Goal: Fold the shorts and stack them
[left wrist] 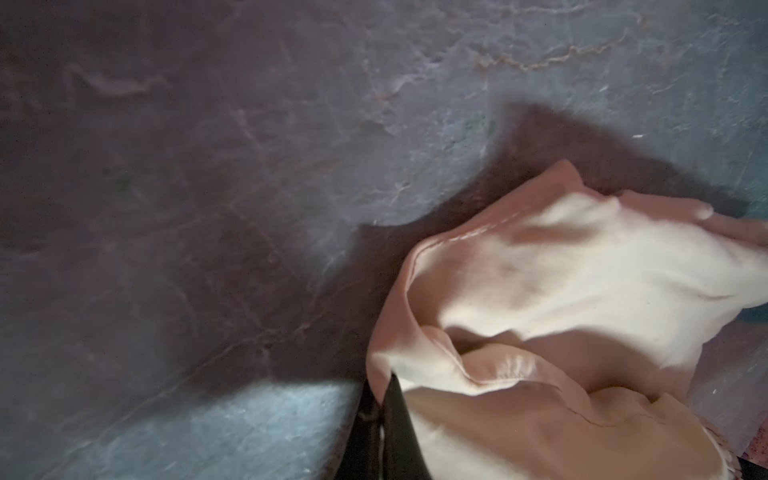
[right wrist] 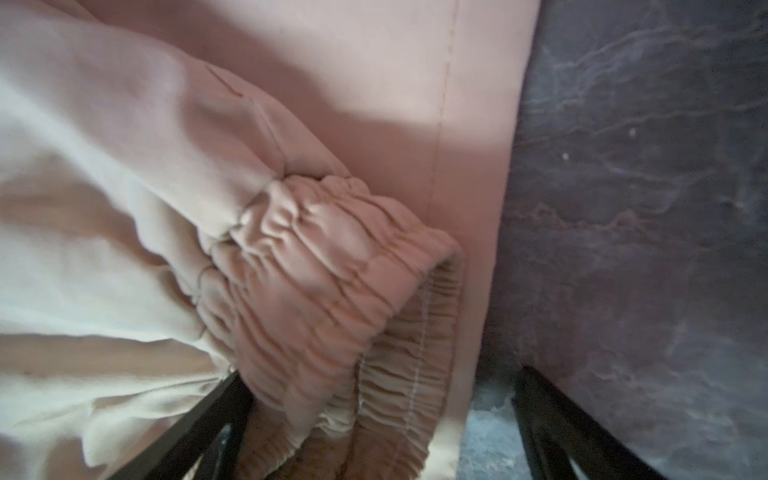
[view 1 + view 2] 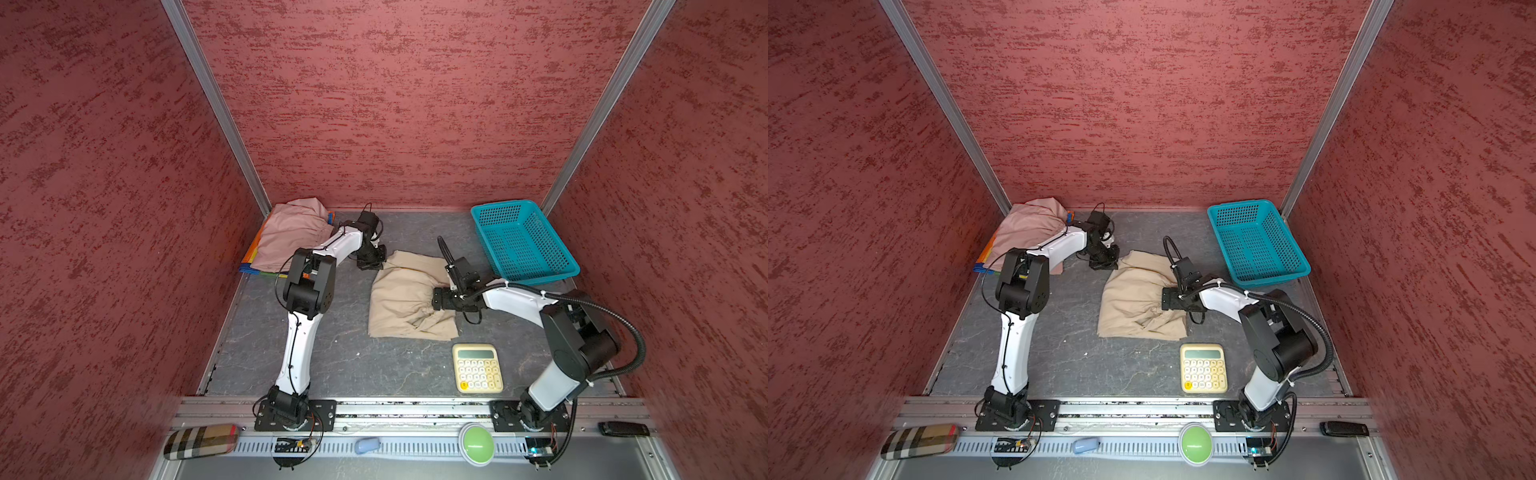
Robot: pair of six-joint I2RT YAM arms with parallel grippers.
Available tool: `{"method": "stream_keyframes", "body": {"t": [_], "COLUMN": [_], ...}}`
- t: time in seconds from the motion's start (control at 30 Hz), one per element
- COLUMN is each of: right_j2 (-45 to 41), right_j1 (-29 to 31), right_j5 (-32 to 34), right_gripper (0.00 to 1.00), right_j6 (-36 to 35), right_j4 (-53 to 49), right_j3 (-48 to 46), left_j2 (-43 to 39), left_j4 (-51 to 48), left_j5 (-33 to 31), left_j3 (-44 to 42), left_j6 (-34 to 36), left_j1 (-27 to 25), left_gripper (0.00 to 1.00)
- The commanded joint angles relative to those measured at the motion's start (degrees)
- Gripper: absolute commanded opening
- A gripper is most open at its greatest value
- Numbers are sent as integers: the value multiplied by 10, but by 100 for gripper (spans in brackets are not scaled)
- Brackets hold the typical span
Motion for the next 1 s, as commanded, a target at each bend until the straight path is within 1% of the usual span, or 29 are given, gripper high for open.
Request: {"method": "stream_keyframes", "body": {"t": [0.0,0.1,0.2,0.27,0.37,0.43,0.47,0.5,0.53,0.6,0.63,0.73,0.8,0.87,0.97], "right_j2": [22,29,31,28,24,21,20,17,15,9,7,4,3,1,-4], "right_j1": [-3,-3,-4,-5,-6,-7,-6,-6,-6,-7,-6,-6,-7,-6,-7], "right_j5": [-12,-13,-13,-15,-27,-39,-40,-44,-47,-52,-54,-58,-59,-63,-71], "right_gripper": [99,99,99,99,99,99,99,99,99,99,99,99,99,99,99], "right_j6": [3,6,7,8,9,8,7,6,6,7,6,5,3,4,6], "right_j4": [11,20,24,26,32,36,35,32,31,25,23,17,16,16,20], "right_j3": [-22,-34,-44,-50,-52,-46,-41,-33,-27,-14,-10,3,7,9,11], "left_j2": [-11,-30,-45,-52,-53,-61,-71,-88,-108,-139,-151,-196,-218,-232,-241], "left_j4": [4,32,79,100,94,113,132,153,165,154,141,115,88,70,69], "left_j5": [-14,-2,55,72,80,125,147,165,171,169,166,152,130,106,88], "left_j3": [1,-25,-67,-84,-72,-73,-82,-96,-109,-118,-121,-158,-187,-220,-275], "left_j6": [3,-4,-38,-50,-47,-58,-68,-80,-88,-83,-78,-67,-43,-24,-17], "left_j1": [21,45,89,113,123,126,126,126,124,119,119,123,123,121,121], "left_gripper": [0,0,0,0,0,0,7,22,49,86,100,99,99,99,99]}}
